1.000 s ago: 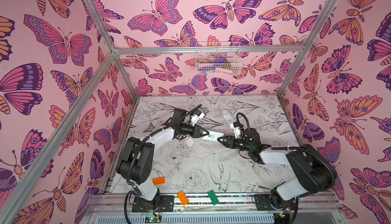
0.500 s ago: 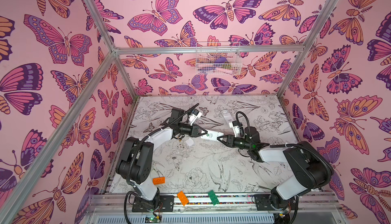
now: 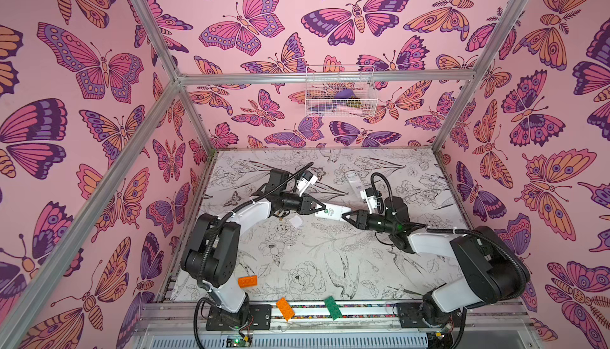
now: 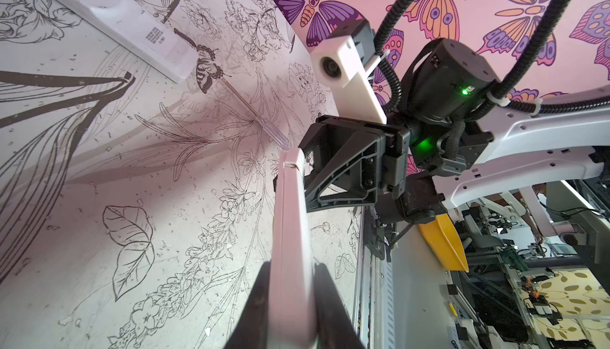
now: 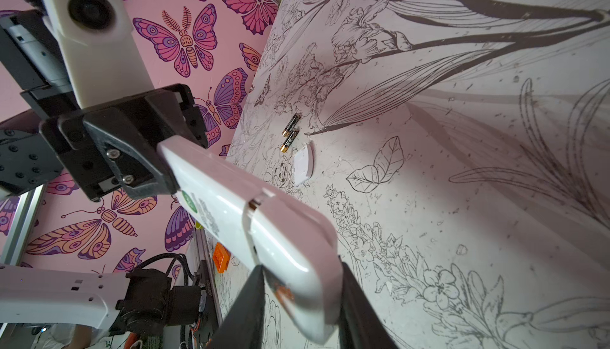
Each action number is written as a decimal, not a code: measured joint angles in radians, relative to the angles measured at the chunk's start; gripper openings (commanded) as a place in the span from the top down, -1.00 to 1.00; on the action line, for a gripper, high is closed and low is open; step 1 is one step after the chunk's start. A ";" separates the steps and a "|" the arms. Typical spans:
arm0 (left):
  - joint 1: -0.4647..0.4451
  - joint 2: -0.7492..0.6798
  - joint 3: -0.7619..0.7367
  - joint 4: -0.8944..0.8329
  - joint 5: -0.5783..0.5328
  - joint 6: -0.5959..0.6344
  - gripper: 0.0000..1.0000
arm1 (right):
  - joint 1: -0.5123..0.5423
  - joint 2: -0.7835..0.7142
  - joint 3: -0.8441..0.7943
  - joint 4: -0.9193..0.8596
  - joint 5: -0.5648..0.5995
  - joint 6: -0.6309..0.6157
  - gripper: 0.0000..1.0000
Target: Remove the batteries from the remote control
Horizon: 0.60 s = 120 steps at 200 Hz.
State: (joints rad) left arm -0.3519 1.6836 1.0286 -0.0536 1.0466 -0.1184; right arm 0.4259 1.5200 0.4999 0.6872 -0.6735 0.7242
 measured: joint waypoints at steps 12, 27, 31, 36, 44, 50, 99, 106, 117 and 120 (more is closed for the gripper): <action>-0.001 0.000 0.000 -0.003 0.000 0.003 1.00 | 0.000 -0.008 -0.005 -0.003 0.001 0.000 0.33; -0.003 0.000 0.000 -0.008 -0.003 0.008 1.00 | 0.000 -0.015 -0.015 -0.004 0.003 -0.004 0.39; -0.003 0.000 0.000 -0.010 -0.005 0.009 1.00 | 0.000 -0.015 -0.016 -0.005 0.003 -0.006 0.40; -0.003 0.000 0.000 -0.013 -0.010 0.012 1.00 | 0.000 -0.015 -0.017 -0.010 0.006 -0.008 0.42; -0.002 0.000 0.000 -0.017 -0.036 0.018 1.00 | -0.003 -0.015 -0.017 -0.013 0.002 -0.006 0.42; -0.002 0.002 0.000 -0.021 -0.061 0.023 1.00 | -0.003 -0.018 -0.017 -0.010 -0.002 -0.006 0.43; -0.001 0.007 0.000 -0.038 -0.175 0.055 1.00 | -0.002 -0.035 -0.017 0.009 -0.024 -0.006 0.44; -0.001 0.007 0.000 -0.042 -0.183 0.058 1.00 | -0.002 -0.035 -0.018 0.013 -0.024 -0.006 0.43; -0.001 0.007 0.000 -0.047 -0.196 0.059 1.00 | -0.002 -0.035 -0.018 0.014 -0.023 -0.006 0.43; -0.001 0.007 0.000 -0.047 -0.200 0.059 1.00 | -0.002 -0.035 -0.018 0.013 -0.023 -0.007 0.43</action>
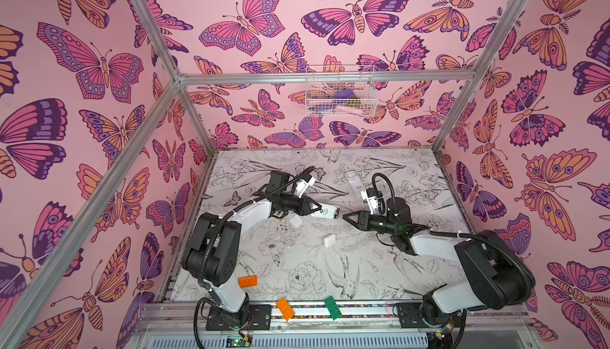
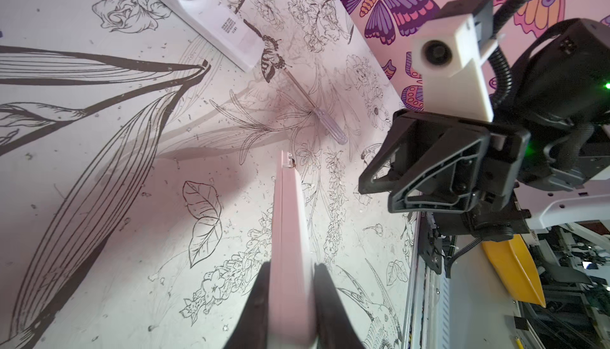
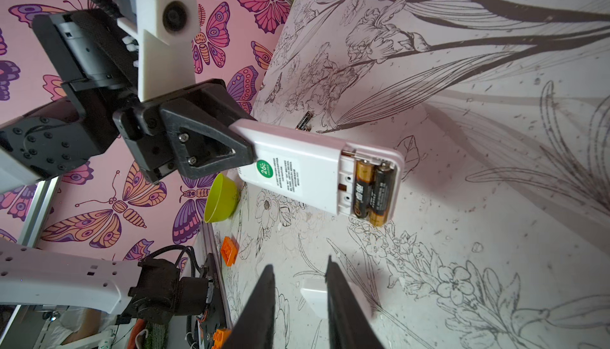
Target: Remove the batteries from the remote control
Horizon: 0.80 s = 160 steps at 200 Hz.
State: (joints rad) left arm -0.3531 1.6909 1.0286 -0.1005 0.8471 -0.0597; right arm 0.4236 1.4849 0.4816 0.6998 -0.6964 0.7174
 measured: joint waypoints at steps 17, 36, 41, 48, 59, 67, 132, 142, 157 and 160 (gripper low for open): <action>0.000 0.000 0.000 -0.002 -0.011 -0.002 1.00 | -0.005 -0.002 0.000 -0.015 0.011 -0.002 0.35; 0.000 0.000 0.000 -0.001 -0.012 -0.012 1.00 | -0.006 -0.045 -0.002 -0.090 0.065 -0.026 0.33; 0.000 0.000 0.000 0.000 -0.011 -0.015 1.00 | -0.009 -0.064 -0.001 -0.120 0.080 -0.040 0.33; 0.000 0.000 -0.002 0.004 -0.011 -0.024 1.00 | -0.010 -0.093 0.000 -0.161 0.099 -0.058 0.33; -0.001 0.000 -0.010 0.018 -0.011 -0.040 1.00 | -0.011 -0.132 0.008 -0.235 0.124 -0.087 0.32; -0.001 0.000 -0.018 0.026 -0.011 -0.058 1.00 | -0.012 -0.158 0.016 -0.286 0.145 -0.105 0.32; -0.079 0.076 -0.055 0.111 -0.018 -0.204 1.00 | -0.013 -0.370 0.103 -0.739 0.470 -0.227 0.30; -0.090 0.093 -0.055 0.124 -0.013 -0.224 1.00 | -0.013 -0.387 0.112 -0.787 0.523 -0.241 0.26; -0.099 0.103 -0.055 0.145 -0.007 -0.256 1.00 | -0.016 -0.397 0.123 -0.861 0.600 -0.255 0.19; -0.100 0.103 -0.055 0.149 -0.007 -0.262 1.00 | -0.016 -0.396 0.126 -0.874 0.612 -0.257 0.18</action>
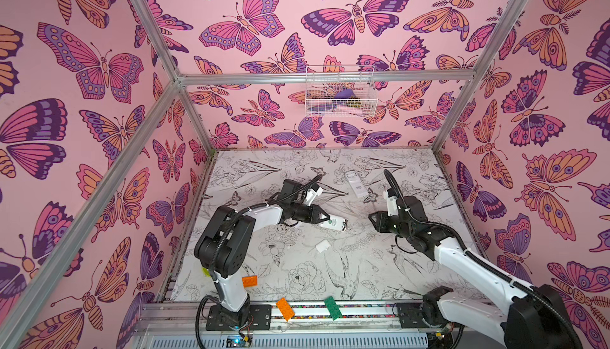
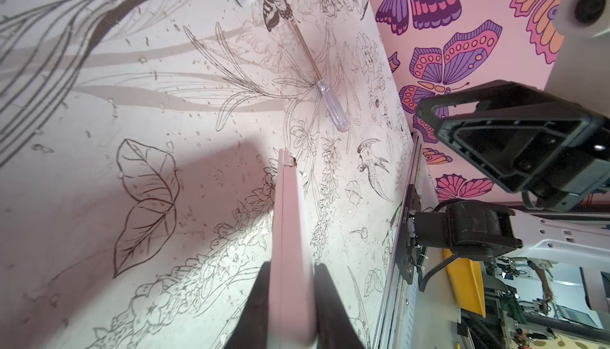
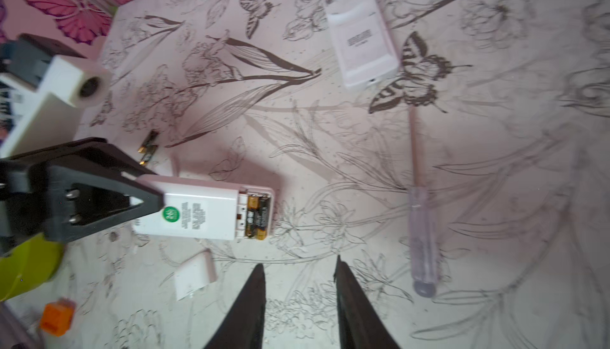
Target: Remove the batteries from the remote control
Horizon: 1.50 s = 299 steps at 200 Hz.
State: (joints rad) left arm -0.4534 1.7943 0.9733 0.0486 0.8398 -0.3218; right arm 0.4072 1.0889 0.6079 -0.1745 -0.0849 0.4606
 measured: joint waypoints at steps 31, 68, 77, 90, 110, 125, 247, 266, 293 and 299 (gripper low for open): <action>-0.008 0.003 -0.004 0.020 -0.006 -0.036 0.93 | -0.011 0.038 0.031 -0.098 0.083 -0.021 0.01; -0.011 0.003 -0.006 0.029 -0.026 -0.040 0.51 | -0.015 0.126 0.053 -0.128 0.106 -0.042 -0.04; -0.012 0.003 -0.007 0.029 -0.039 -0.042 0.48 | -0.015 0.150 0.055 -0.127 0.108 -0.046 -0.04; -0.011 0.008 -0.008 0.025 -0.067 -0.039 0.44 | -0.021 0.194 0.064 -0.130 0.109 -0.051 -0.04; -0.003 0.025 -0.008 0.013 -0.090 -0.036 0.38 | -0.029 0.251 0.089 -0.130 0.107 -0.061 -0.04; 0.006 0.037 -0.008 0.001 -0.101 -0.035 0.36 | -0.033 0.277 0.099 -0.120 0.102 -0.068 -0.04; 0.074 0.047 0.014 -0.090 -0.237 0.061 -0.52 | -0.035 0.404 0.126 -0.099 0.088 -0.097 0.00; 0.074 0.033 0.014 -0.100 -0.254 0.087 -0.72 | -0.039 0.419 0.127 -0.098 0.088 -0.102 0.05; 0.073 0.001 0.014 -0.114 -0.276 0.142 -0.75 | -0.042 0.436 0.129 -0.098 0.088 -0.103 0.12; 0.072 -0.008 0.014 -0.117 -0.282 0.159 -0.77 | -0.042 0.437 0.129 -0.096 0.088 -0.104 0.14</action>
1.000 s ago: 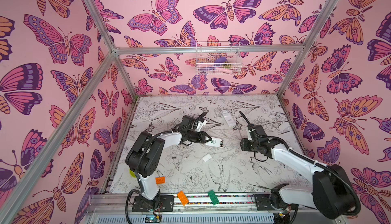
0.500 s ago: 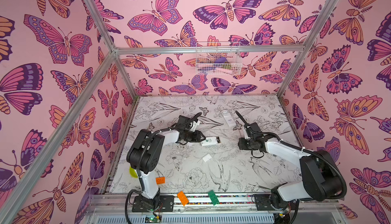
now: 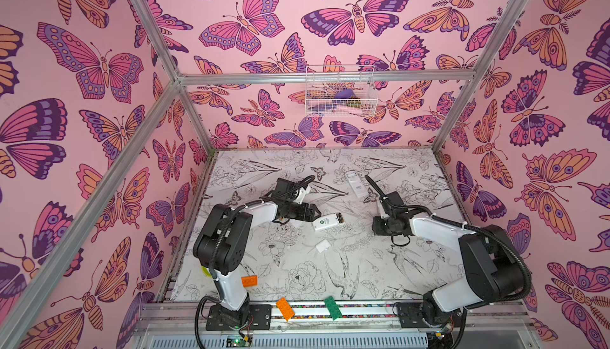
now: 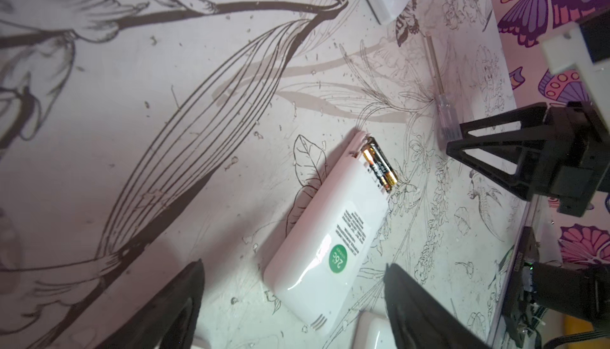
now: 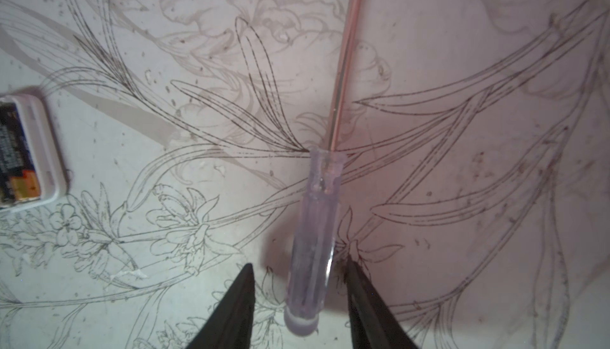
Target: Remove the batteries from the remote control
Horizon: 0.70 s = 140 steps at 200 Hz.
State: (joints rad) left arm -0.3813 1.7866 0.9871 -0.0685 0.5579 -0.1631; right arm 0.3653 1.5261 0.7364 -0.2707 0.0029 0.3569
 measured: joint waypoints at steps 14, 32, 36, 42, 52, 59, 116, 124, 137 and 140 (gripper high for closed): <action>-0.006 -0.023 0.000 -0.011 -0.018 0.054 -0.84 | -0.002 0.005 0.002 0.003 0.000 -0.007 0.23; -0.014 -0.045 0.003 -0.036 -0.035 0.132 -0.90 | -0.005 0.016 0.007 0.003 0.000 -0.013 0.33; -0.017 -0.049 0.004 -0.042 -0.038 0.156 -0.93 | -0.006 0.016 0.007 0.006 -0.002 -0.014 0.34; -0.019 -0.055 0.005 -0.048 -0.046 0.181 -0.95 | -0.006 0.016 0.007 0.008 -0.004 -0.014 0.37; -0.020 -0.063 0.009 -0.065 -0.060 0.220 -0.97 | -0.008 0.019 0.007 0.013 -0.006 -0.014 0.40; -0.020 -0.066 0.014 -0.074 -0.069 0.242 -0.98 | -0.008 0.021 0.008 0.013 -0.008 -0.016 0.43; -0.086 -0.068 0.069 -0.177 -0.140 0.498 -1.00 | -0.019 0.018 0.015 0.016 -0.058 -0.039 0.96; -0.100 -0.068 0.074 -0.195 -0.150 0.533 -1.00 | -0.021 0.015 0.016 0.016 -0.071 -0.042 0.96; -0.122 -0.068 0.075 -0.206 -0.171 0.593 -1.00 | -0.023 -0.003 0.013 0.017 -0.089 -0.045 0.97; -0.126 -0.068 0.075 -0.210 -0.175 0.606 -1.00 | -0.023 -0.011 0.011 0.019 -0.095 -0.045 0.97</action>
State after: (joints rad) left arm -0.5068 1.7191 1.0622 -0.2783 0.3824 0.4431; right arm 0.3420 1.5146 0.7471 -0.2520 -0.0925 0.3115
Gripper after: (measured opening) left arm 0.999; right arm 0.156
